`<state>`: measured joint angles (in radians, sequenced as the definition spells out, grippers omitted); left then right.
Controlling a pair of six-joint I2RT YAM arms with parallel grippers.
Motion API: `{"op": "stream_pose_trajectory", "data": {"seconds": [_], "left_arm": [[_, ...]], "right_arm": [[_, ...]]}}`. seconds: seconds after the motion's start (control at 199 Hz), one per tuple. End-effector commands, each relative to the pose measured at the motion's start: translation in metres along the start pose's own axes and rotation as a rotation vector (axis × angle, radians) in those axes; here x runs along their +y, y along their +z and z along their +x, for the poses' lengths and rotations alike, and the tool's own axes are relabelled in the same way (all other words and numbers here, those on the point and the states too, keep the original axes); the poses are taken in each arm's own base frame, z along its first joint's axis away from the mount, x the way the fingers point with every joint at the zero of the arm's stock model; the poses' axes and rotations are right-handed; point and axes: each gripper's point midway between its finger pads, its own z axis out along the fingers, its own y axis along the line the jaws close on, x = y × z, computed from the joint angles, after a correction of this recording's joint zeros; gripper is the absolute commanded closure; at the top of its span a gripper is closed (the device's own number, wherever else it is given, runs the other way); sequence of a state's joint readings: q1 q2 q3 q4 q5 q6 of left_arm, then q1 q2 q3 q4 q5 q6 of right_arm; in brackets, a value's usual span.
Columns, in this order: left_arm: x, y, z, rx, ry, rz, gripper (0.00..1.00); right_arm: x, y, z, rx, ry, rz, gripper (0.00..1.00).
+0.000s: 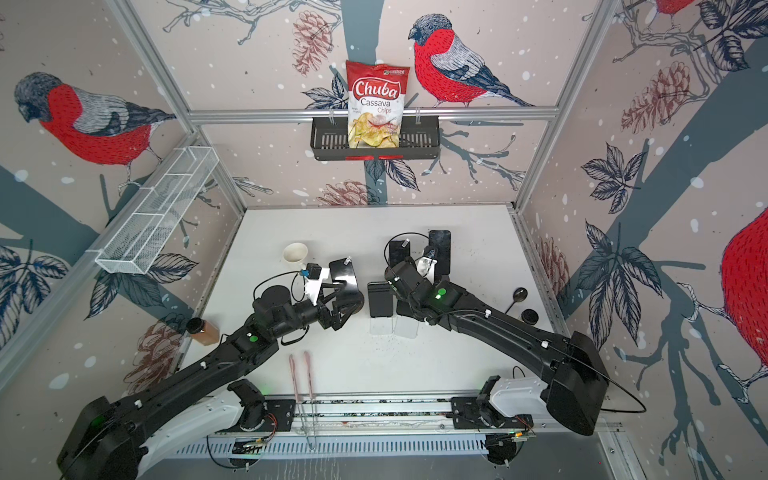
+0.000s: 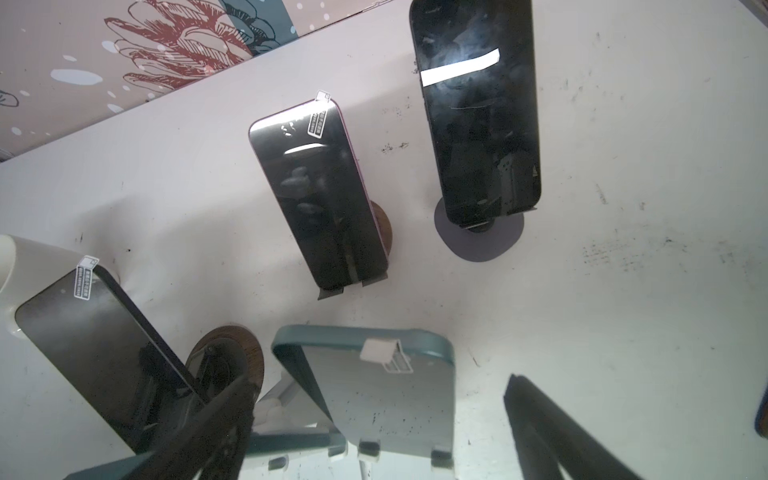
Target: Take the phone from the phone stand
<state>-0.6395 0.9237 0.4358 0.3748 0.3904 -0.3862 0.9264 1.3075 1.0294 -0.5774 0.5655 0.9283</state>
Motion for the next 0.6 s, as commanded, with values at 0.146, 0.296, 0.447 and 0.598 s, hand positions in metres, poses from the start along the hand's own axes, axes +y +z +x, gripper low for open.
{"op": "stream_pose_trajectory", "data": {"seconds": [0.146, 0.296, 0.447, 0.598], "left_arm": [[-0.006, -0.001, -0.009, -0.040, 0.021, 0.030, 0.03], [-0.008, -0.001, -0.009, -0.041, 0.022, 0.038, 0.03], [-0.009, -0.001, -0.009, -0.039, 0.024, 0.041, 0.03], [-0.009, -0.001, -0.009, -0.041, 0.022, 0.042, 0.03]], "right_arm": [[0.002, 0.007, 0.007, 0.040, -0.044, 0.011, 0.04], [0.000, 0.014, 0.014, 0.061, -0.050, 0.038, 0.05], [-0.003, 0.018, 0.017, 0.068, -0.052, 0.051, 0.06], [-0.006, 0.019, 0.018, 0.065, -0.051, 0.053, 0.08]]}}
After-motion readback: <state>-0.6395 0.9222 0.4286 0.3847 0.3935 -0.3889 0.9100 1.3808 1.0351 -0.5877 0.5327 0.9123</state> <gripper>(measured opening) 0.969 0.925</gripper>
